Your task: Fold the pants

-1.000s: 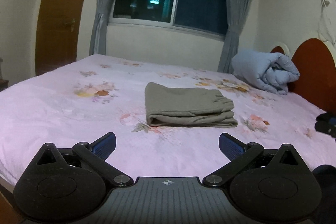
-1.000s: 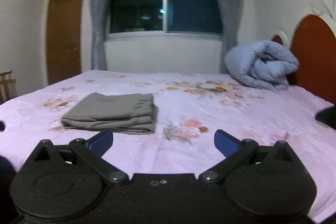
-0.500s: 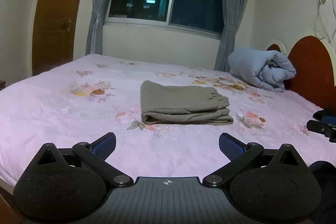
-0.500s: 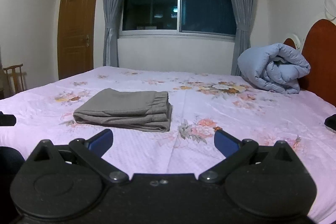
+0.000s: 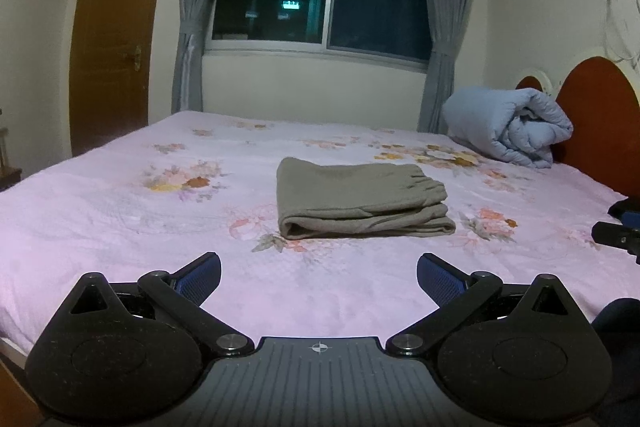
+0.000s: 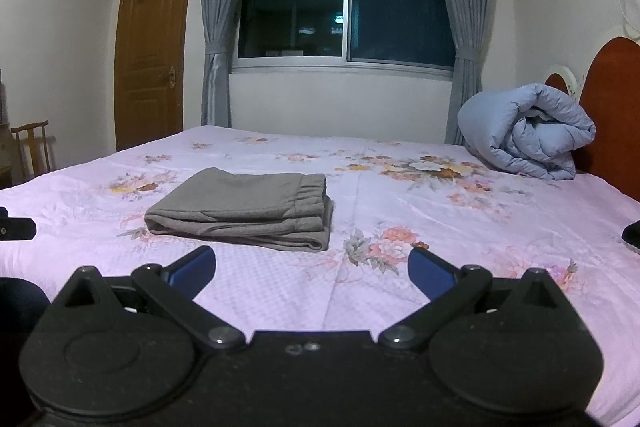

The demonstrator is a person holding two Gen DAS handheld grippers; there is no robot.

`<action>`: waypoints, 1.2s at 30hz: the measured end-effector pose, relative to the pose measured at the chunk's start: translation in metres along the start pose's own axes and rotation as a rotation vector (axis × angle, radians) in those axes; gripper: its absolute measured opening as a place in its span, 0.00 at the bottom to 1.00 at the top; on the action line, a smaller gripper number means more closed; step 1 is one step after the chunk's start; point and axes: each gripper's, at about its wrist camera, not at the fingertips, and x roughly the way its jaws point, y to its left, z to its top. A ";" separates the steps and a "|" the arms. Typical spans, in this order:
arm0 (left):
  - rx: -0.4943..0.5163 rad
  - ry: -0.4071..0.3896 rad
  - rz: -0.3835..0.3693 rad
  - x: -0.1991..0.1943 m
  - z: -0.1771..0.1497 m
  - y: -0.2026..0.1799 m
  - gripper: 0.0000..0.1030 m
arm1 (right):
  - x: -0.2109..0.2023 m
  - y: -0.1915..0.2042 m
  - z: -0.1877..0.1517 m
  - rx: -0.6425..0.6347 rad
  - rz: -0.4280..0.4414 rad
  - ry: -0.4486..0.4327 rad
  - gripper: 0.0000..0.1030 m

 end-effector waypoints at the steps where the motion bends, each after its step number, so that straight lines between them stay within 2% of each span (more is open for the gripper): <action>1: 0.004 -0.003 -0.003 0.000 0.000 -0.001 1.00 | 0.000 0.000 0.000 0.000 0.000 0.000 0.94; 22: 0.039 -0.009 0.048 -0.001 0.001 -0.008 1.00 | -0.001 -0.002 0.000 0.001 0.001 0.002 0.94; 36: 0.056 -0.023 0.045 -0.003 0.001 -0.010 1.00 | -0.001 -0.002 0.000 0.000 0.001 0.003 0.94</action>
